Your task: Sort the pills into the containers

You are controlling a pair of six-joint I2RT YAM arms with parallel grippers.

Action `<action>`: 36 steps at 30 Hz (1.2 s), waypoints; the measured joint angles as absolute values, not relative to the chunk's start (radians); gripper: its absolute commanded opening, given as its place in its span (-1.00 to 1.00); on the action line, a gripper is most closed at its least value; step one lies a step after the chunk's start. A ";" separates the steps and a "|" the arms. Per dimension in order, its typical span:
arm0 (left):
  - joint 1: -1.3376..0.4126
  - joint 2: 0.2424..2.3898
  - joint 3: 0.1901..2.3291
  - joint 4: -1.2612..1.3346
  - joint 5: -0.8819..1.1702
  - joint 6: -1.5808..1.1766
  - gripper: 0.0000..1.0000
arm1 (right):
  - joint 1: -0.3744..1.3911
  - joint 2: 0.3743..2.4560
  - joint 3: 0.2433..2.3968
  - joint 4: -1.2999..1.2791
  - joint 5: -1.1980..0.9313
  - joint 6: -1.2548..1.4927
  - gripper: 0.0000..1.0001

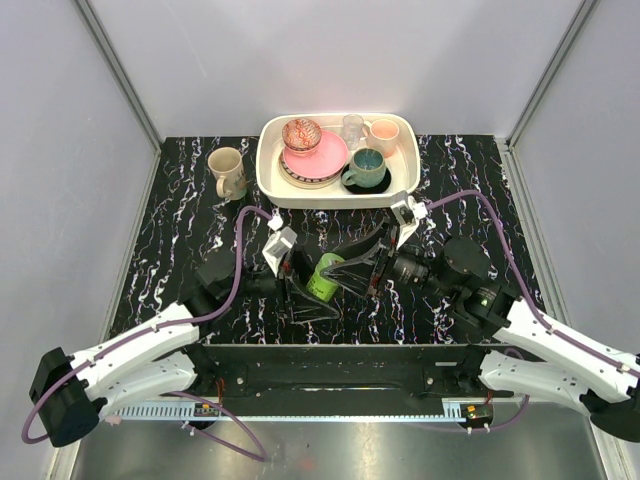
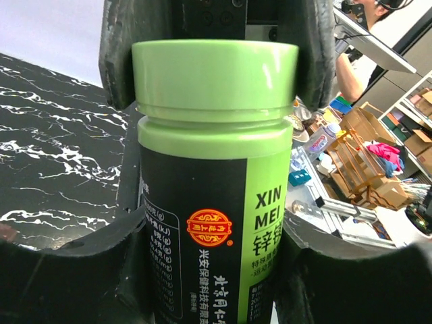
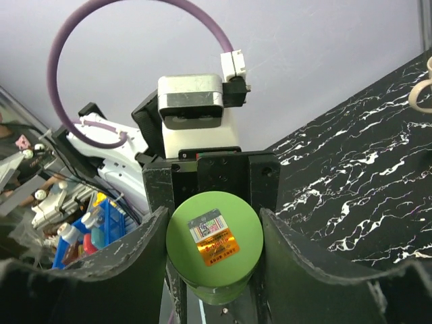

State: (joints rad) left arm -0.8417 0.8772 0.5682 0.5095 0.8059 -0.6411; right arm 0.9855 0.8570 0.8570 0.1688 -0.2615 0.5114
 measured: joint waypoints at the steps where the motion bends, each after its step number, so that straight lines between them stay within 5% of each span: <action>1: -0.843 0.876 0.568 0.511 0.815 -0.642 -1.00 | 0.986 0.855 0.857 0.170 -0.274 0.500 0.12; 6: -0.844 0.872 0.568 0.504 0.828 -0.648 -1.00 | 0.987 0.847 0.857 0.155 -0.282 0.472 0.33; 36: -0.848 0.824 0.584 0.421 0.756 -0.590 -1.00 | 0.990 0.660 0.839 -0.100 -0.045 0.418 0.58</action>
